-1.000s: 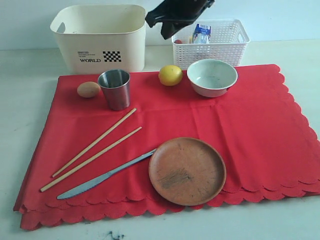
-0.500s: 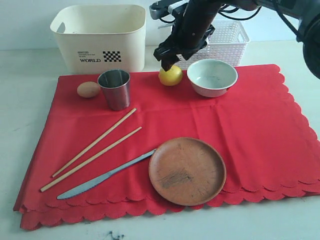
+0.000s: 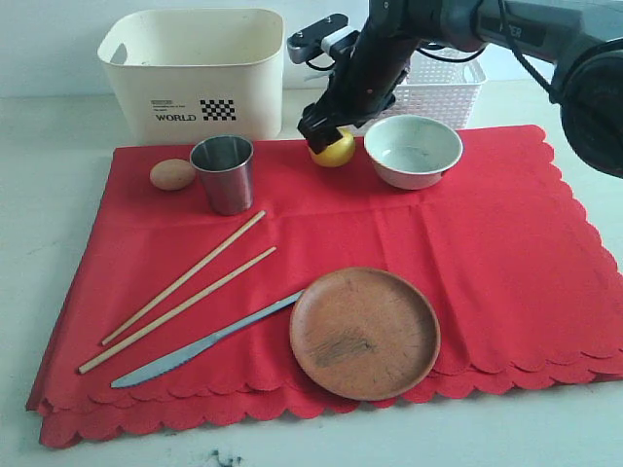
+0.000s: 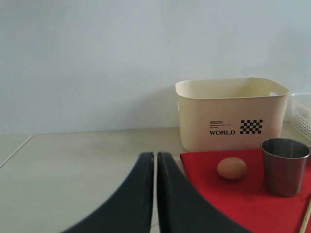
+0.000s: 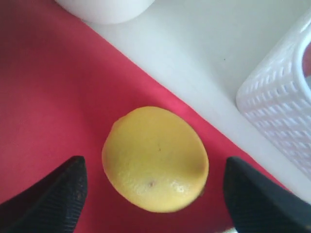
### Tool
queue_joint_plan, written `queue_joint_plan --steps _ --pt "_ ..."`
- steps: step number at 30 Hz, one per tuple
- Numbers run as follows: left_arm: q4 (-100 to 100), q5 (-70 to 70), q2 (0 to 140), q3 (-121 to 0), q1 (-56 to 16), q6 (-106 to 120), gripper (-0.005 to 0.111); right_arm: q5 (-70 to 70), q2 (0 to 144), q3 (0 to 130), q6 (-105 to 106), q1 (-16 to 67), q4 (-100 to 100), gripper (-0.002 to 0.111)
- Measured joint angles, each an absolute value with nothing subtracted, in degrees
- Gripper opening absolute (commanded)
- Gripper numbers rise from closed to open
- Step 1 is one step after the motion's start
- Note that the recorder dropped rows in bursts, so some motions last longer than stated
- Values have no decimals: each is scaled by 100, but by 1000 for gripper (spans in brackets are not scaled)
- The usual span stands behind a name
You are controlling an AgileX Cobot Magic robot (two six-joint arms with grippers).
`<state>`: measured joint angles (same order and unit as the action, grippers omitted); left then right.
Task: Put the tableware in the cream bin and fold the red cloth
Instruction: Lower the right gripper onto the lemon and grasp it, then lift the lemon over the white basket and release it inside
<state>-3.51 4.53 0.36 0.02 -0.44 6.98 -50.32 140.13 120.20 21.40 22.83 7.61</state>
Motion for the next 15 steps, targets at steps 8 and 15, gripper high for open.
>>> queue_joint_plan --steps 8,15 --pt "-351 453 36 2 -44 698 5 -4740 14184 12020 2230 2283 920 73" --pt "-351 453 36 2 -44 698 5 -4671 14343 12020 2381 2283 937 59"
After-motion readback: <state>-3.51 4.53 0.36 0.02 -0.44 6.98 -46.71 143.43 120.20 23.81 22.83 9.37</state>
